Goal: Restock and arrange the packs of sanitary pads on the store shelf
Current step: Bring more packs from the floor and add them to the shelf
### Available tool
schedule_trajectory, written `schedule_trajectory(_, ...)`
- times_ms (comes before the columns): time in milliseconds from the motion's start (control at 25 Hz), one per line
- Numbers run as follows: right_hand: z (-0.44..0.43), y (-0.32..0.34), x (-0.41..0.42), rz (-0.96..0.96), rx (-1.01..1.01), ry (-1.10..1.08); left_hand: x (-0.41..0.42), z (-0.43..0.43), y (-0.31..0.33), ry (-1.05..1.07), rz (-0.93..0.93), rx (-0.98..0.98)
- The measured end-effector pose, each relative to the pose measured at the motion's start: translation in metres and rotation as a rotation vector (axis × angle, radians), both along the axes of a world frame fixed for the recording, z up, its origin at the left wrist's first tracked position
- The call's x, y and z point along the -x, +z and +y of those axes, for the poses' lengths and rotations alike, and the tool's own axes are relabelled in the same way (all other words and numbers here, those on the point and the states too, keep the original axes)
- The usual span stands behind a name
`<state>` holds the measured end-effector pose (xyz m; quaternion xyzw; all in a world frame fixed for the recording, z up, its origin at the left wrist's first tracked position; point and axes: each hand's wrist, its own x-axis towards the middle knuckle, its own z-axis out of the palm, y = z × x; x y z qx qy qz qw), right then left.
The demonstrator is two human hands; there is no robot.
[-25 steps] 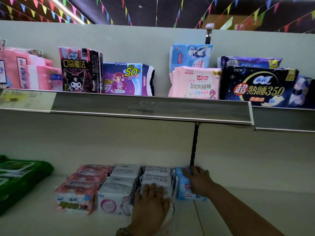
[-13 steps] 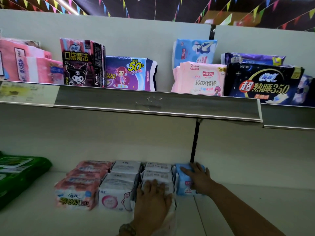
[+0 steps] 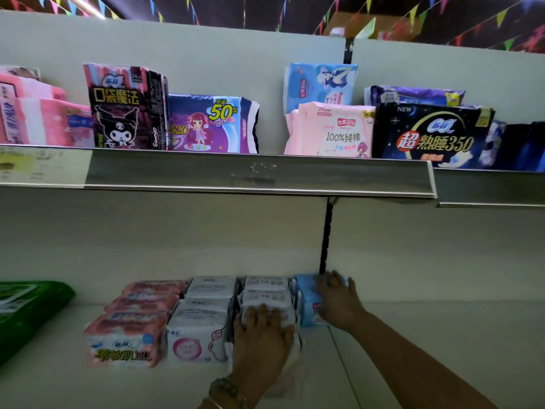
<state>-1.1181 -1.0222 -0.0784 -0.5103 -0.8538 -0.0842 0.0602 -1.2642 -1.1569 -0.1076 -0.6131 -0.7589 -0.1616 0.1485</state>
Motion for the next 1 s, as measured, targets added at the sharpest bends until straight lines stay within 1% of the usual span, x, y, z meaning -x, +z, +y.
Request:
schedule_trajectory(40,-0.005,0.0,-0.003,0.073,-0.017,0.007,0.0,0.002,-0.002,-0.015,-0.002,-0.021)
schedule_trajectory(120,-0.014,-0.004,-0.009,0.284,-0.034,0.055,0.001,0.003,-0.003,-0.038,-0.029,-0.043)
schedule_trajectory(200,-0.028,-0.005,-0.018,0.496,-0.052,0.125,0.003,0.006,-0.006,-0.051,-0.002,-0.102)
schedule_trajectory(280,-0.045,-0.006,-0.029,0.621,-0.11,0.168,0.003,0.006,-0.002,-0.065,-0.015,-0.044)
schedule_trajectory(400,-0.086,-0.003,-0.044,0.593,-0.107,0.211,0.007,0.008,-0.005,-0.111,-0.113,0.057)
schedule_trajectory(440,-0.098,-0.001,-0.05,0.572,-0.133,0.237,0.01,0.008,-0.005,-0.136,-0.166,0.036)
schedule_trajectory(480,-0.11,0.003,-0.056,0.574,-0.135,0.249,0.013,0.008,-0.002,-0.168,-0.22,-0.016)
schedule_trajectory(600,-0.136,0.03,-0.079,0.693,-0.099,0.223,0.013,-0.001,0.017,-0.194,-0.432,-0.25)
schedule_trajectory(640,-0.145,0.037,-0.087,0.724,-0.075,0.219,0.006,-0.01,0.024,-0.187,-0.454,-0.329)
schedule_trajectory(680,-0.153,0.041,-0.096,0.742,-0.064,0.214,-0.005,-0.02,0.027,-0.207,-0.438,-0.405)
schedule_trajectory(760,-0.169,0.044,-0.115,0.777,-0.025,0.178,-0.037,-0.044,0.026,-0.269,-0.465,-0.467)
schedule_trajectory(840,-0.186,0.04,-0.136,0.798,0.014,0.147,-0.078,-0.073,0.019,-0.316,-0.528,-0.457)
schedule_trajectory(1000,-0.224,0.02,-0.178,0.824,0.042,0.186,-0.15,-0.136,-0.012,-0.342,-0.543,-0.373)
